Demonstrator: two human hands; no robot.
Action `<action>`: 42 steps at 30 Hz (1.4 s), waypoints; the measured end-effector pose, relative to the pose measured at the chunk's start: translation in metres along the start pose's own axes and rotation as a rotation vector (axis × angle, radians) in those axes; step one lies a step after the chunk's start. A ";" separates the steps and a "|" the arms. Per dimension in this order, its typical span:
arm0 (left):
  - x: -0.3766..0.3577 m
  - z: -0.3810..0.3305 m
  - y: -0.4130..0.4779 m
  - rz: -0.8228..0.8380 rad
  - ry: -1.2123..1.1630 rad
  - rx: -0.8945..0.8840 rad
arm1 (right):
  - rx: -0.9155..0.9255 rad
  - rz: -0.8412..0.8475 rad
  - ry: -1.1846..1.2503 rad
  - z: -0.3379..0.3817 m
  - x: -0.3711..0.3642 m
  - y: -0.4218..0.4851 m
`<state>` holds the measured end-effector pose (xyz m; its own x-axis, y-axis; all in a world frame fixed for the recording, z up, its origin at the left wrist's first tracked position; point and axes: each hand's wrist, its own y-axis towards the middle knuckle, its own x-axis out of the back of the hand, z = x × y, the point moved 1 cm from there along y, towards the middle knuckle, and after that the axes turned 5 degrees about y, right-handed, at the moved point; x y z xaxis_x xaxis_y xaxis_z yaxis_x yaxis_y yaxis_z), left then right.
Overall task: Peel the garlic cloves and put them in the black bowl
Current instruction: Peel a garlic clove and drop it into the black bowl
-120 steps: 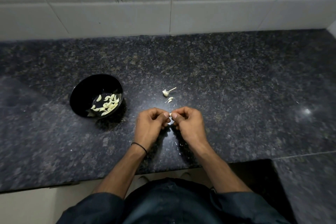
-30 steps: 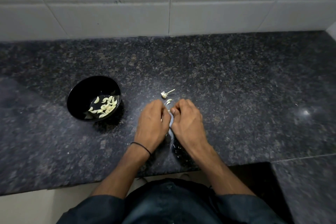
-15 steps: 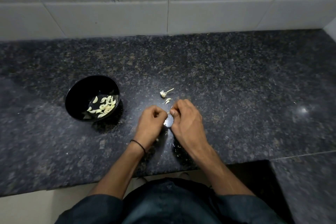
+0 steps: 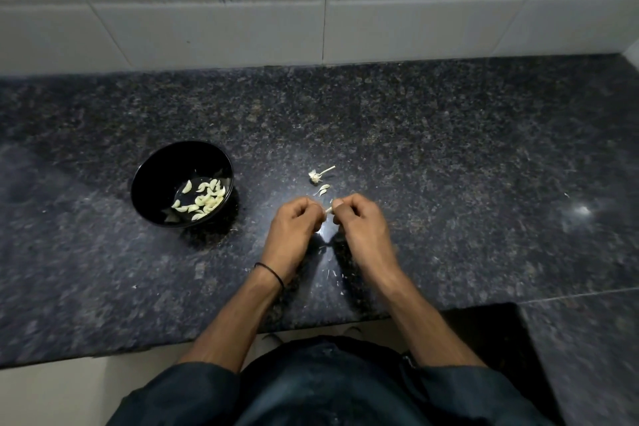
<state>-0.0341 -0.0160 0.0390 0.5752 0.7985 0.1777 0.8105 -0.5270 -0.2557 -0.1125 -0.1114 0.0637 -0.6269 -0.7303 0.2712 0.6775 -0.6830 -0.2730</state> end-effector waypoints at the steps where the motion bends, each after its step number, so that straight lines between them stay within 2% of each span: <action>1: -0.001 0.000 -0.001 0.013 0.026 -0.006 | 0.002 0.007 0.005 -0.001 -0.001 0.000; 5: -0.001 0.001 -0.004 -0.028 0.182 -0.065 | 0.035 0.009 -0.077 -0.001 -0.002 0.000; 9: -0.002 -0.006 -0.010 -0.088 0.495 -0.230 | 0.028 0.004 -0.210 -0.003 -0.001 -0.001; 10: -0.003 -0.006 -0.009 -0.074 0.429 -0.191 | 0.029 0.007 -0.198 -0.003 -0.001 -0.001; 13: -0.007 -0.008 -0.008 0.015 -0.147 0.139 | 0.038 0.007 -0.130 -0.002 -0.001 -0.002; 14: -0.008 -0.008 -0.009 0.040 -0.255 0.218 | 0.037 0.009 -0.129 -0.001 0.000 -0.003; 15: -0.008 -0.008 -0.011 0.060 -0.267 0.247 | 0.030 0.015 -0.140 -0.001 0.000 -0.003; 17: -0.007 -0.008 -0.013 0.043 -0.096 0.129 | 0.010 0.028 -0.190 -0.001 0.000 -0.003; 20: -0.003 -0.002 -0.010 -0.064 0.547 -0.293 | 0.043 0.017 -0.332 -0.003 -0.001 -0.003; 21: -0.004 -0.001 -0.011 -0.081 0.655 -0.379 | 0.066 0.011 -0.375 -0.003 -0.001 -0.003; 22: -0.007 0.000 -0.010 -0.082 0.645 -0.378 | 0.089 0.007 -0.402 -0.002 -0.001 -0.004; 23: -0.008 -0.001 -0.010 -0.062 0.499 -0.279 | 0.107 0.008 -0.404 -0.002 -0.001 -0.004; 26: -0.011 -0.006 -0.010 0.039 -0.255 0.226 | 0.114 0.026 -0.275 -0.003 0.001 -0.005; 27: -0.011 -0.006 -0.010 0.075 -0.353 0.328 | 0.109 0.029 -0.239 -0.003 0.001 -0.006; 28: -0.011 -0.007 -0.012 0.093 -0.357 0.354 | 0.107 0.028 -0.229 -0.005 0.002 -0.007; 30: -0.009 -0.007 -0.015 0.044 -0.107 0.191 | 0.120 0.015 -0.268 -0.006 0.001 -0.008; 32: -0.004 -0.003 -0.013 -0.058 0.383 -0.109 | 0.140 -0.013 -0.309 -0.007 0.002 -0.009; 33: -0.004 -0.002 -0.013 -0.090 0.546 -0.230 | 0.148 -0.022 -0.316 -0.007 0.002 -0.008; 34: -0.005 -0.002 -0.013 -0.109 0.587 -0.279 | 0.151 -0.024 -0.317 -0.007 0.003 -0.008; 35: -0.006 -0.002 -0.013 -0.102 0.510 -0.243 | 0.151 -0.019 -0.316 -0.007 0.004 -0.007; 38: -0.008 -0.004 -0.013 -0.032 -0.042 0.073 | 0.157 0.006 -0.310 -0.006 0.006 -0.006; 40: -0.010 -0.006 -0.017 0.014 -0.204 0.203 | 0.178 0.006 -0.310 -0.007 0.006 -0.007; 42: -0.009 -0.006 -0.019 0.044 -0.269 0.239 | 0.172 -0.004 -0.286 -0.009 0.006 -0.007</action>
<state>-0.0538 -0.0150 0.0477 0.5338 0.8412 -0.0865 0.7184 -0.5050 -0.4784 -0.1239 -0.1109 0.0592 -0.5130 -0.6779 0.5266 0.7456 -0.6559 -0.1180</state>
